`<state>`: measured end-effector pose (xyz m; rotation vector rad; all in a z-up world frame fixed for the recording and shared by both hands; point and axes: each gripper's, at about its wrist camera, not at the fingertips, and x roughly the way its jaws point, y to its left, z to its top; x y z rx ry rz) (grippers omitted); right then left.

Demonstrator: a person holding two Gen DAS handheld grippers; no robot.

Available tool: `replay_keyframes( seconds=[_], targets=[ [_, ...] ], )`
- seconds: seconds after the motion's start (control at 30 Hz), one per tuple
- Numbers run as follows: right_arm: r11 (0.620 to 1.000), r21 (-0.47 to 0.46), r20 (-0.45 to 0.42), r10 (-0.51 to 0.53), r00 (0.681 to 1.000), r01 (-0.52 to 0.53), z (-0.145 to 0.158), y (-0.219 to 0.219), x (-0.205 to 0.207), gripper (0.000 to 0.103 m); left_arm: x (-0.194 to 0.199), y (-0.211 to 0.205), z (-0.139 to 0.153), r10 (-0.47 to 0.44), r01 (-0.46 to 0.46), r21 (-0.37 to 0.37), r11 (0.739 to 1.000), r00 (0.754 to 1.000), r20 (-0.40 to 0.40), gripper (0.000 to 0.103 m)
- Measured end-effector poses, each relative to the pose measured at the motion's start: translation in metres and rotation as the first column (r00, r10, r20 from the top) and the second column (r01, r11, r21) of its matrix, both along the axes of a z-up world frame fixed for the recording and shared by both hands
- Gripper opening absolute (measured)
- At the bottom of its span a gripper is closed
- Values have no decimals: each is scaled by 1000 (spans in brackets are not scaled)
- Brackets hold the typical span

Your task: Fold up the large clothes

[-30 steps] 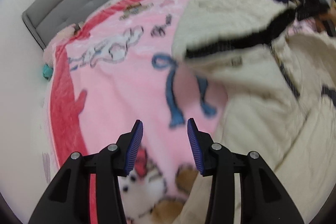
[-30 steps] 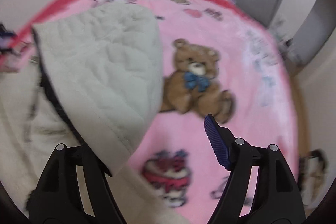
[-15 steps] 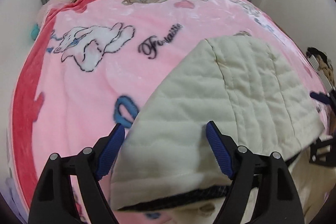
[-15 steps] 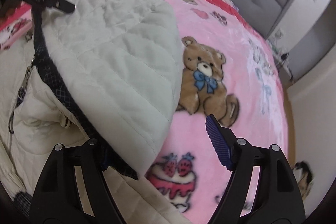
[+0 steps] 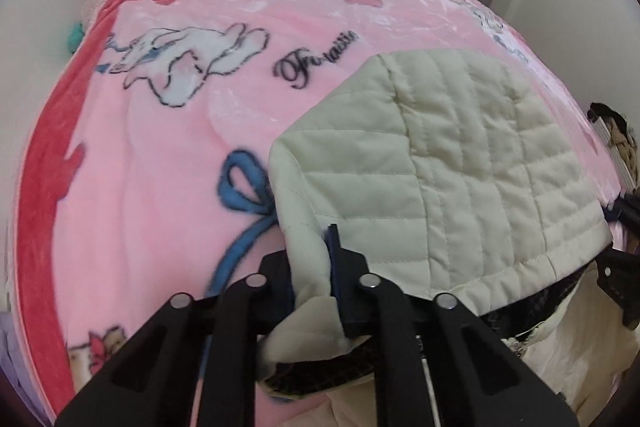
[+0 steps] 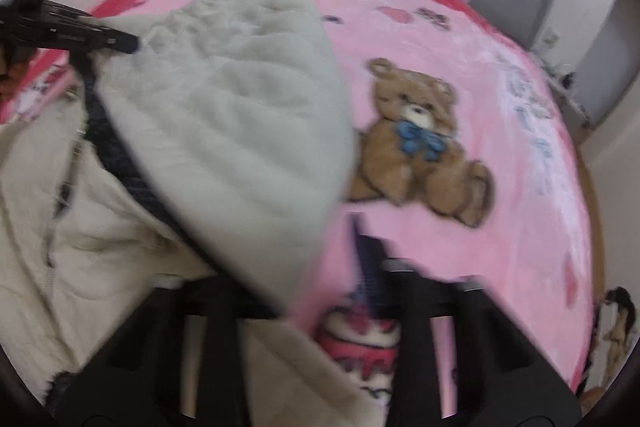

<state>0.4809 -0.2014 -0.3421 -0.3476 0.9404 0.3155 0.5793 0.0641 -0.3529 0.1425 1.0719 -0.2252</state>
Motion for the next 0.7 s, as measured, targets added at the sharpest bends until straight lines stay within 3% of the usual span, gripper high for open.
replay_keyframes(
  seconds=[0.07, 0.13, 0.2, 0.3, 0.37, 0.43, 0.53, 0.7],
  targets=[
    [999, -42, 40, -21, 999, 23, 10, 11, -2, 8, -13, 3, 25, -3, 6, -29, 1000, 996, 91, 8],
    [999, -23, 73, -30, 997, 32, 26, 12, -5, 7, -34, 12, 56, -23, 40, -88, 995, 982, 185, 7],
    [1000, -8, 139, -18, 990, 19, 47, 10, -17, 7, -54, 19, 73, -64, 83, -70, 994, 971, 229, 7],
    [999, -24, 249, 45, 967, -41, 74, 11, -54, 7, -107, 31, 94, -148, 182, -88, 979, 943, 297, 7],
    [990, -93, 342, 129, 931, -103, 82, 18, -99, 7, -151, 39, 101, -164, 218, -127, 968, 926, 339, 7],
    [976, -169, 390, 198, 899, -141, 78, 22, -135, 8, -197, 43, 100, -183, 247, -140, 959, 914, 361, 7],
    [951, -244, 382, 273, 883, -188, 59, 29, -186, 11, -252, 43, 80, -203, 263, -141, 954, 919, 339, 7],
    [931, -317, 316, 285, 905, -183, 13, 32, -233, 21, -310, 21, 26, -311, 325, -1, 946, 906, 287, 8]
  ],
)
